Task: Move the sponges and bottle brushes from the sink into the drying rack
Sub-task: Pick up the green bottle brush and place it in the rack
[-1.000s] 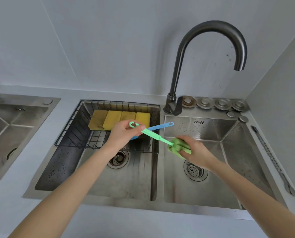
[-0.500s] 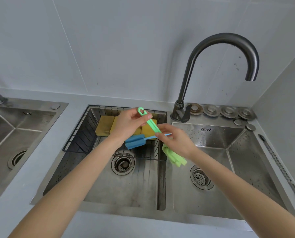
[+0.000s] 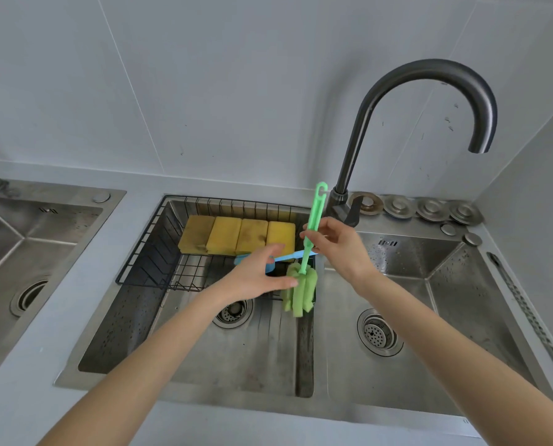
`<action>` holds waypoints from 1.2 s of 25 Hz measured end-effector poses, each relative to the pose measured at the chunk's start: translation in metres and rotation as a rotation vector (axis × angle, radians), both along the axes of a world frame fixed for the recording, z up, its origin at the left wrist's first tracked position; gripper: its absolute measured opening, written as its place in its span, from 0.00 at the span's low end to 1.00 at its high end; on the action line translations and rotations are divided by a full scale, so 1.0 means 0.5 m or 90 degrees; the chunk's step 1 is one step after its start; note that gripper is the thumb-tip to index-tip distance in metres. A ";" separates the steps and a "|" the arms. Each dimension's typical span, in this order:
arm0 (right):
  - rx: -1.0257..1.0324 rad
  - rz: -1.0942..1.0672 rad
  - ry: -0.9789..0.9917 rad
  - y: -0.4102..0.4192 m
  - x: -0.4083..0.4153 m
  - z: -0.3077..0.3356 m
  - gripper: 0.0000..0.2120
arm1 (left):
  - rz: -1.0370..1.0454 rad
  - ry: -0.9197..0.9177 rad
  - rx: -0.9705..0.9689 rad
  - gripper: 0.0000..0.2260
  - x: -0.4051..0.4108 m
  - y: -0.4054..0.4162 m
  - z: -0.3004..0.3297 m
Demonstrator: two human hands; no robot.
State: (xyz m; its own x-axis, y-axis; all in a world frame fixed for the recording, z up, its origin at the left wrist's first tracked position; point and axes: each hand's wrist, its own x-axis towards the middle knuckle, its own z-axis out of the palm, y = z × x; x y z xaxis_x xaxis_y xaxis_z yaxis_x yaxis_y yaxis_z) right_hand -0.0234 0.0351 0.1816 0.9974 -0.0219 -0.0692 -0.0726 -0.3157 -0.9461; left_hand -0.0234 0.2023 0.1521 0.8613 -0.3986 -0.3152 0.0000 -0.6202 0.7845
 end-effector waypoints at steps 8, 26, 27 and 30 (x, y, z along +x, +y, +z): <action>0.257 -0.117 0.065 0.002 0.014 -0.011 0.06 | 0.058 -0.116 0.074 0.26 0.004 0.011 -0.056; 0.250 -0.303 0.280 -0.060 0.045 -0.175 0.06 | -0.007 -0.121 0.232 0.19 0.090 0.071 -0.143; 0.238 -0.305 0.284 -0.062 0.045 -0.181 0.06 | -0.007 -0.119 0.236 0.19 0.090 0.070 -0.145; 0.214 -0.297 0.293 -0.064 0.044 -0.187 0.04 | -0.007 -0.120 0.245 0.19 0.093 0.072 -0.146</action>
